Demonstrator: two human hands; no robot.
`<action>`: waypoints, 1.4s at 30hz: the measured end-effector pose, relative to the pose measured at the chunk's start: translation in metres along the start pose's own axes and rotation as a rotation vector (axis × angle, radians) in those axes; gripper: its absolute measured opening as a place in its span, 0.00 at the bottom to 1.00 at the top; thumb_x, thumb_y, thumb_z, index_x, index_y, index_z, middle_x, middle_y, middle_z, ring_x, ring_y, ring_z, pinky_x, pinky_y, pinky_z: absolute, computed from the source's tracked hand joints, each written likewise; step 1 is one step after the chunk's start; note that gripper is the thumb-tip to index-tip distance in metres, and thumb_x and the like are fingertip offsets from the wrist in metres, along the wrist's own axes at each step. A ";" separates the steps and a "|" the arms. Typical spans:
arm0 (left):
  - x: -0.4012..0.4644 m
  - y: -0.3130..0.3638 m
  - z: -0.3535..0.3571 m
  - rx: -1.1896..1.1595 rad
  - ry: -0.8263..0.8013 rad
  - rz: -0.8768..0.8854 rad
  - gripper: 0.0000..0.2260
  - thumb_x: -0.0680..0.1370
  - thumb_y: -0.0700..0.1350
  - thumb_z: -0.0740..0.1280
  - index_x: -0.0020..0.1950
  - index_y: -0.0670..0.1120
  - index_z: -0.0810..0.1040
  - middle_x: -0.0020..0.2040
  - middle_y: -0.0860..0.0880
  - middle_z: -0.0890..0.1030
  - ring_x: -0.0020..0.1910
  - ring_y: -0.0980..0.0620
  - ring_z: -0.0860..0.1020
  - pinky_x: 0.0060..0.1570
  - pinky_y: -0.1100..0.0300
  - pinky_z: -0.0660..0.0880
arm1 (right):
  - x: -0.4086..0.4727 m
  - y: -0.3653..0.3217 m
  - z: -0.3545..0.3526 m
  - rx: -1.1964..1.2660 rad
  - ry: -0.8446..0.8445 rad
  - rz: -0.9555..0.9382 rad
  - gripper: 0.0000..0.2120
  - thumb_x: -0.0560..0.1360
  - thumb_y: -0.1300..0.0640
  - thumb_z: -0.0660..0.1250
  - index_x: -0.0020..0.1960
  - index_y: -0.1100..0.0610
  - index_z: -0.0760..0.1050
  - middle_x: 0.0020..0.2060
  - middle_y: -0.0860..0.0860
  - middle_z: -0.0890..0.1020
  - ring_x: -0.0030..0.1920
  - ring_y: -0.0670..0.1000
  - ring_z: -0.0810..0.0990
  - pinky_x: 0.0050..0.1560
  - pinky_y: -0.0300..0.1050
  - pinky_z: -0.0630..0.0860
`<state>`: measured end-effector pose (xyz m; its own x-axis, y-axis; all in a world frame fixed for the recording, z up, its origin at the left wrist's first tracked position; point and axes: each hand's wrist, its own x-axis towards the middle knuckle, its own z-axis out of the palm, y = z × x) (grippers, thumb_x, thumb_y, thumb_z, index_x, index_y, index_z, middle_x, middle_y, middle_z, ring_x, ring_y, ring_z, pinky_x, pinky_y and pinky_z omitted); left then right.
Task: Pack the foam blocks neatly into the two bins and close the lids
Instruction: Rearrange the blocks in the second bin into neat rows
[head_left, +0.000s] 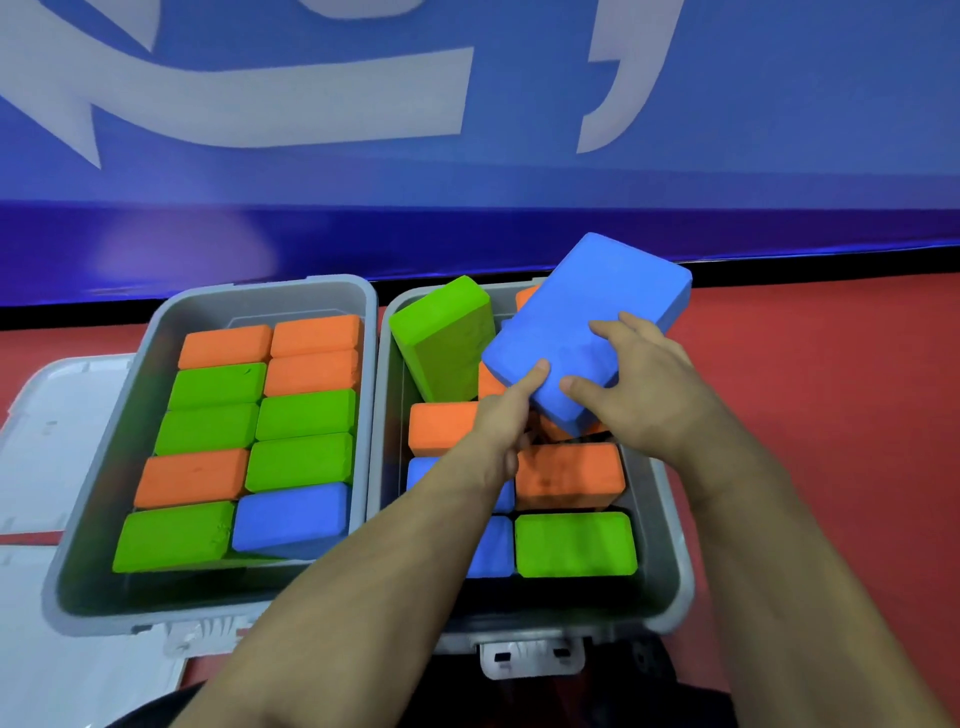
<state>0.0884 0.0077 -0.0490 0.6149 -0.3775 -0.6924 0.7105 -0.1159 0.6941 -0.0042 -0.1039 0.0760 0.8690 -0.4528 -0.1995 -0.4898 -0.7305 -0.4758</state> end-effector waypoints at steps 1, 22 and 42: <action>-0.003 0.004 0.000 -0.035 0.014 0.010 0.36 0.60 0.66 0.80 0.59 0.44 0.83 0.58 0.41 0.85 0.48 0.48 0.79 0.49 0.52 0.73 | 0.000 0.000 0.000 0.008 0.005 0.000 0.35 0.75 0.41 0.69 0.78 0.51 0.62 0.80 0.55 0.58 0.79 0.55 0.56 0.76 0.50 0.56; -0.049 0.024 -0.193 -0.341 0.307 0.003 0.20 0.82 0.54 0.66 0.70 0.45 0.74 0.58 0.46 0.82 0.48 0.50 0.81 0.40 0.54 0.82 | 0.016 0.038 0.055 0.336 0.119 0.626 0.50 0.70 0.34 0.72 0.81 0.51 0.50 0.71 0.61 0.61 0.69 0.68 0.67 0.68 0.58 0.67; -0.030 0.019 -0.210 0.219 0.700 0.018 0.42 0.75 0.63 0.72 0.78 0.42 0.60 0.74 0.40 0.66 0.67 0.35 0.70 0.63 0.39 0.75 | 0.026 0.051 0.092 0.541 0.309 0.755 0.37 0.67 0.43 0.79 0.62 0.53 0.58 0.61 0.60 0.75 0.59 0.63 0.75 0.60 0.56 0.72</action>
<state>0.1550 0.2099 -0.0564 0.7526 0.2855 -0.5933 0.6584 -0.3239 0.6794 -0.0003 -0.1059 -0.0326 0.2459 -0.8755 -0.4160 -0.7446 0.1041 -0.6593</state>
